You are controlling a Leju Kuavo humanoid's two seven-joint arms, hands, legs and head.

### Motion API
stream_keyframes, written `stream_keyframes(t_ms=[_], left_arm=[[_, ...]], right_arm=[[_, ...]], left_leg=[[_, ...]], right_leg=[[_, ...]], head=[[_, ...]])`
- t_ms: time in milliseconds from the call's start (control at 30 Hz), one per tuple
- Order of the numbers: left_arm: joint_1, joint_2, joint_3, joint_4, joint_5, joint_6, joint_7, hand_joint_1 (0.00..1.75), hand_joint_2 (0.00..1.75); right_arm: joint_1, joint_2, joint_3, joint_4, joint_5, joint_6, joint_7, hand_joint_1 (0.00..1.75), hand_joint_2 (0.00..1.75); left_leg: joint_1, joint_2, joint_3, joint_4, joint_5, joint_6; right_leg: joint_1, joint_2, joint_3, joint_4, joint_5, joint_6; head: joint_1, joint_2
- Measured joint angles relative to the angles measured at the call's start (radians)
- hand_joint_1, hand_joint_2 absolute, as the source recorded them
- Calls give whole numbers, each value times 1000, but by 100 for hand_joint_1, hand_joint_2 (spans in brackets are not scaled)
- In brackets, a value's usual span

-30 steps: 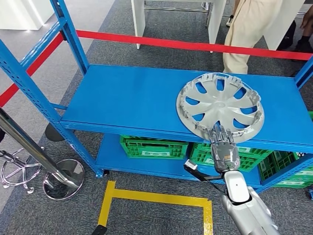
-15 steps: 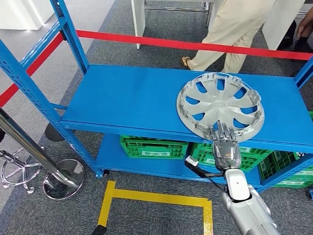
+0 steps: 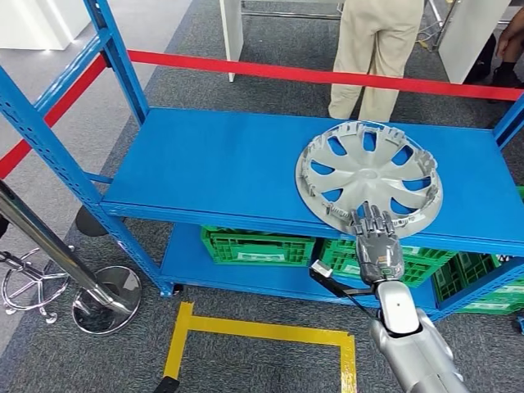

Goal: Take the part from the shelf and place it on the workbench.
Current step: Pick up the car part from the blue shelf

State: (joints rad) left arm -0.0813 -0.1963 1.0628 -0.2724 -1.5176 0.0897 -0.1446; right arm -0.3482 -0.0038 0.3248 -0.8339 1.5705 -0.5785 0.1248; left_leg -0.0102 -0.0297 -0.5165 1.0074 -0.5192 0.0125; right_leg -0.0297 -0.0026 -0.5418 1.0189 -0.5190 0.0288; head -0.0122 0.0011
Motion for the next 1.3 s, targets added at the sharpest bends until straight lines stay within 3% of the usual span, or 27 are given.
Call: stream_keyframes(t_ms=[800,933,1300], left_arm=[[-1,6,2,0,-20,-1,0,0,0],[-1,7,5,0,-20,-1,0,0,0],[-1,11,16,0,-18,-5,-2,0,0]], right_arm=[[-99,16,-15,119,0,26,35,0,175],[-104,16,-15,123,0,41,32,175,175],[-125,18,-15,142,0,78,21,175,175]], left_leg=[[0,0,0,0,0,0],[0,0,0,0,0,0],[0,0,0,0,0,0]], right_leg=[[0,0,0,0,0,0],[0,0,0,0,0,0],[0,0,0,0,0,0]], head=[[0,0],[0,0],[0,0]])
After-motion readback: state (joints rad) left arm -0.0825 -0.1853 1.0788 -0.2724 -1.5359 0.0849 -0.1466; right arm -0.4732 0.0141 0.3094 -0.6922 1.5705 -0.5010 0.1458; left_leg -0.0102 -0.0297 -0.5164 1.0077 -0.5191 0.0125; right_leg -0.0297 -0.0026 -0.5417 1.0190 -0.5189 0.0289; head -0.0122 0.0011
